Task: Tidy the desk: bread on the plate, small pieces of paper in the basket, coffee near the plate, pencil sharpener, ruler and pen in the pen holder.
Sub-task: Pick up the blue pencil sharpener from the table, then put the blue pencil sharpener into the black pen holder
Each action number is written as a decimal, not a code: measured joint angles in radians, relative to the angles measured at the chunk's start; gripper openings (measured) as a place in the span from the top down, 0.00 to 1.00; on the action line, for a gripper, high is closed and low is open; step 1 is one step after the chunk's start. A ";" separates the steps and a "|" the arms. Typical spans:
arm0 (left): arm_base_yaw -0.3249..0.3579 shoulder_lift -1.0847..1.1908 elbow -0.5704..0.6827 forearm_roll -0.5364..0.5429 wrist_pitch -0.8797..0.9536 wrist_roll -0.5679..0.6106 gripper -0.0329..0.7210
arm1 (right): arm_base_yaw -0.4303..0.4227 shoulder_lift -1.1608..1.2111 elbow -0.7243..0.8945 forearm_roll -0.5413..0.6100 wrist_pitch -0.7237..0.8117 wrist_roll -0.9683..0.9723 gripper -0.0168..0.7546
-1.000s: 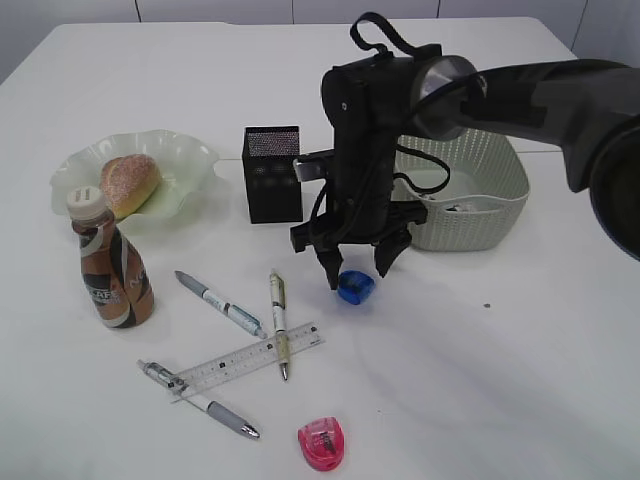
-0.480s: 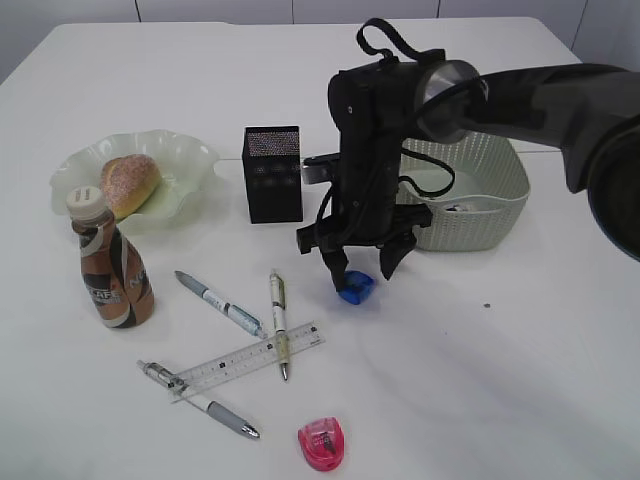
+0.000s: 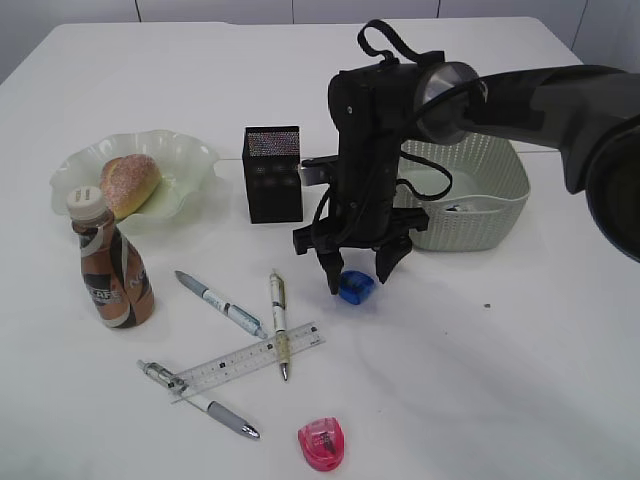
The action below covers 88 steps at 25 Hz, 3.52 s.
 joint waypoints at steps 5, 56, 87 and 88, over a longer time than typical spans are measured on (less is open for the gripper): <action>0.000 0.000 0.000 0.000 -0.002 0.000 0.49 | 0.000 0.011 0.000 0.000 0.000 0.000 0.33; 0.000 0.000 0.000 0.000 -0.004 0.000 0.50 | -0.127 0.023 -0.449 0.316 0.021 -0.235 0.49; 0.000 0.000 0.000 -0.011 0.017 0.000 0.52 | -0.205 0.121 -0.451 0.790 -0.183 -0.876 0.49; 0.000 0.000 0.000 -0.011 0.017 0.000 0.52 | -0.205 0.127 -0.451 0.804 -0.183 -0.887 0.49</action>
